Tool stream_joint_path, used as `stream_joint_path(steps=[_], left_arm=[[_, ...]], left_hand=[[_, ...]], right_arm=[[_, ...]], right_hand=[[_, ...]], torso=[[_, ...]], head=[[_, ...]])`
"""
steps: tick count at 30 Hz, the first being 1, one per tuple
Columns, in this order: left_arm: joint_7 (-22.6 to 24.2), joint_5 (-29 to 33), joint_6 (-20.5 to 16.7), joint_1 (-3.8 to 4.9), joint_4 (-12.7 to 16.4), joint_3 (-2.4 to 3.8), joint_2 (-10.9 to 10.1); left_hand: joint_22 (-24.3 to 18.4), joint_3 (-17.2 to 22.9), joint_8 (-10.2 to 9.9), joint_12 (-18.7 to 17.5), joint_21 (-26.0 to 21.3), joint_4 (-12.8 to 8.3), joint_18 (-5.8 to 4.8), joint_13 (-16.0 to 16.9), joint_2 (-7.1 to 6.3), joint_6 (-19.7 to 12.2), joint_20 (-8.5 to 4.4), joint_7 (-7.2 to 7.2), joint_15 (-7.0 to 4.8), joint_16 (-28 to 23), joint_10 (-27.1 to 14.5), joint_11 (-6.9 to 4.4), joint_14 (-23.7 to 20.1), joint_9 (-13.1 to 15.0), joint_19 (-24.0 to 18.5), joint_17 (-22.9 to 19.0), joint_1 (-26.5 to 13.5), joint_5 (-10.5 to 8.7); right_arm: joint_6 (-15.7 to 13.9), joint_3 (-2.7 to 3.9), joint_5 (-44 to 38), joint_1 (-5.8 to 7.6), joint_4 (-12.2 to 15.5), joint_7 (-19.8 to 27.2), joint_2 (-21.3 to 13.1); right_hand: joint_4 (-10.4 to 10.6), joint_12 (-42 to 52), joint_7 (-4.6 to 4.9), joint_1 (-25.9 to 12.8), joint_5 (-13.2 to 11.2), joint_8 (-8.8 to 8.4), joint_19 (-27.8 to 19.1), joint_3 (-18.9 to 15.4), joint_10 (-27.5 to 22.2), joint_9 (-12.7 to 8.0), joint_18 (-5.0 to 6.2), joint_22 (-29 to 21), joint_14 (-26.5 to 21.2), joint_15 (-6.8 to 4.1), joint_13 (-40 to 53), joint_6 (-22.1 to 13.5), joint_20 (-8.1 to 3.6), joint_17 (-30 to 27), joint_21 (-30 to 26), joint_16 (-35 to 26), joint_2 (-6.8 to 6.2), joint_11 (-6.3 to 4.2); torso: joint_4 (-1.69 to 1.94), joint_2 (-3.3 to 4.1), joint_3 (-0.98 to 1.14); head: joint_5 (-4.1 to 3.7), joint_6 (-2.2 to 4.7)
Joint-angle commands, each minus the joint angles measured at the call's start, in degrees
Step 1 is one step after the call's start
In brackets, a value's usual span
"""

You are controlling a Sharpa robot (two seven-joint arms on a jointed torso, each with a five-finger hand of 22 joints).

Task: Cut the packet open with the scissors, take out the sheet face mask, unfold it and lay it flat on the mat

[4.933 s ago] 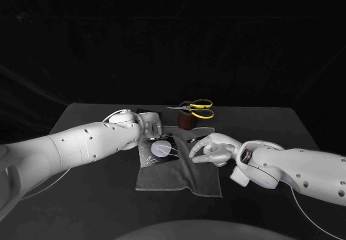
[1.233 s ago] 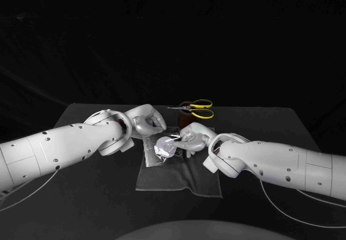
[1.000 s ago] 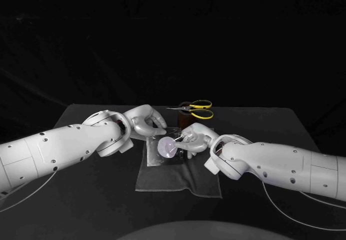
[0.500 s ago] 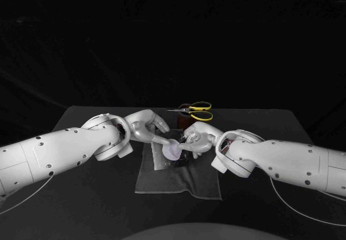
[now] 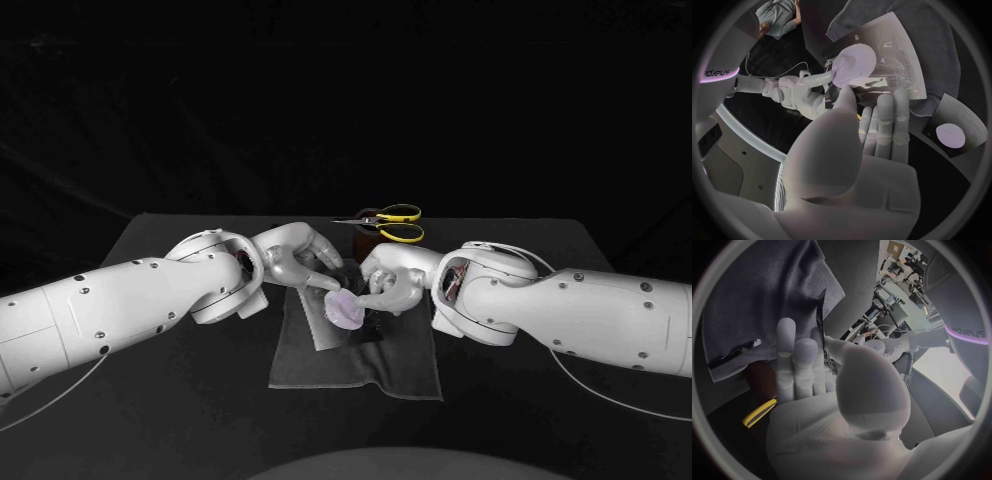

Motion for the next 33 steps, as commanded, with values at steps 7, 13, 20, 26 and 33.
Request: stream_joint_path(steps=[7, 13, 20, 26, 33], left_arm=[[1.01, -0.55, 3.91, 0.05, 0.19, 0.03, 0.71], [1.43, -0.01, 6.88, 0.05, 0.28, 0.03, 0.70], [1.99, 3.13, 10.02, 0.05, 0.05, 0.03, 0.52], [2.24, 4.20, 10.91, 0.05, -0.37, 0.03, 0.55], [2.93, 4.70, 9.38, 0.05, -0.82, 0.02, 0.90]], left_hand=[[0.24, 0.36, 0.62, 1.05, -0.08, 0.07, 0.64, 0.18, 0.22, 1.94, -0.48, -0.49, -0.21, 0.70, 1.01, -0.32, -0.50, 0.14, -0.06, -0.62, 1.23, -0.15], [0.54, -0.52, 1.99, 2.58, 0.02, 0.10, 0.58, 0.40, 0.98, 5.22, -0.36, -0.93, 0.08, 2.04, 4.06, -0.59, -0.16, 0.48, -0.32, -1.05, 1.04, -0.16], [0.96, -0.50, 3.18, 3.57, 0.29, -0.02, 0.63, 0.48, 3.65, 9.09, -0.19, -1.58, 0.14, 3.49, 8.37, -0.73, -0.24, 0.67, -0.65, -1.36, 2.29, -0.14], [1.49, 2.04, 3.27, 2.68, 0.77, -0.43, 0.71, 0.00, 6.59, 10.94, -0.51, -1.64, -0.34, 4.43, 10.23, -1.24, -0.82, 0.46, -1.02, -1.59, 6.59, -0.10], [3.84, 9.37, 4.47, 2.32, 3.73, -0.89, 0.72, 0.20, 7.76, 13.69, -1.87, -0.89, -1.78, 7.42, 14.63, -2.79, -0.15, 0.91, -1.64, -1.12, 11.01, -0.07]], right_arm=[[3.00, 0.04, -6.98, 1.30, 1.60, -3.90, -0.18], [2.24, 0.05, -7.60, 1.63, 1.80, -4.78, 0.04], [1.93, 0.05, -8.08, 1.82, 1.34, -5.32, 0.30], [1.10, 0.05, -7.77, 1.86, 1.79, -5.19, 0.35], [-0.55, 0.06, -7.02, 1.85, 2.80, -4.59, 0.10]], right_hand=[[-0.86, -0.29, -0.35, -0.31, 0.16, 1.26, -0.44, 1.25, 0.73, 2.68, 0.68, 0.35, 0.77, -0.12, 0.10, 0.39, -0.20, 0.39, 0.53, 0.56, 0.34, 0.01], [-0.97, -0.36, -0.40, -0.48, 0.16, 1.37, -0.38, 1.46, 0.91, 2.72, 0.66, 0.64, 0.91, -0.17, 0.14, 0.43, -0.23, 0.52, 0.81, 0.69, 0.27, -0.04], [-1.00, -0.38, -0.41, -0.52, 0.16, 1.40, -0.36, 1.52, 0.95, 2.73, 0.66, 0.74, 0.91, -0.18, 0.15, 0.43, -0.24, 0.43, 0.90, 0.63, 0.27, -0.05], [-1.02, -0.40, -0.41, -0.55, 0.16, 1.41, -0.35, 1.55, 0.97, 2.74, 0.65, 0.79, 0.93, -0.18, 0.15, 0.43, -0.25, 0.47, 0.95, 0.66, 0.26, -0.05], [-1.09, -0.46, -0.43, -0.62, 0.16, 1.44, -0.40, 1.64, 1.02, 2.75, 0.68, 0.73, 0.96, -0.20, 0.16, 0.43, -0.26, 0.44, 0.91, 0.64, 0.17, -0.07]], torso=[[0.11, -0.01, -0.01], [0.07, 0.02, -0.05], [0.09, -0.02, -0.07], [0.07, 0.02, -0.04], [0.04, -0.01, -0.01]], head=[[-0.10, -0.06], [-0.14, -0.15], [-0.15, -0.64], [-0.05, -0.66], [0.13, -0.63]])
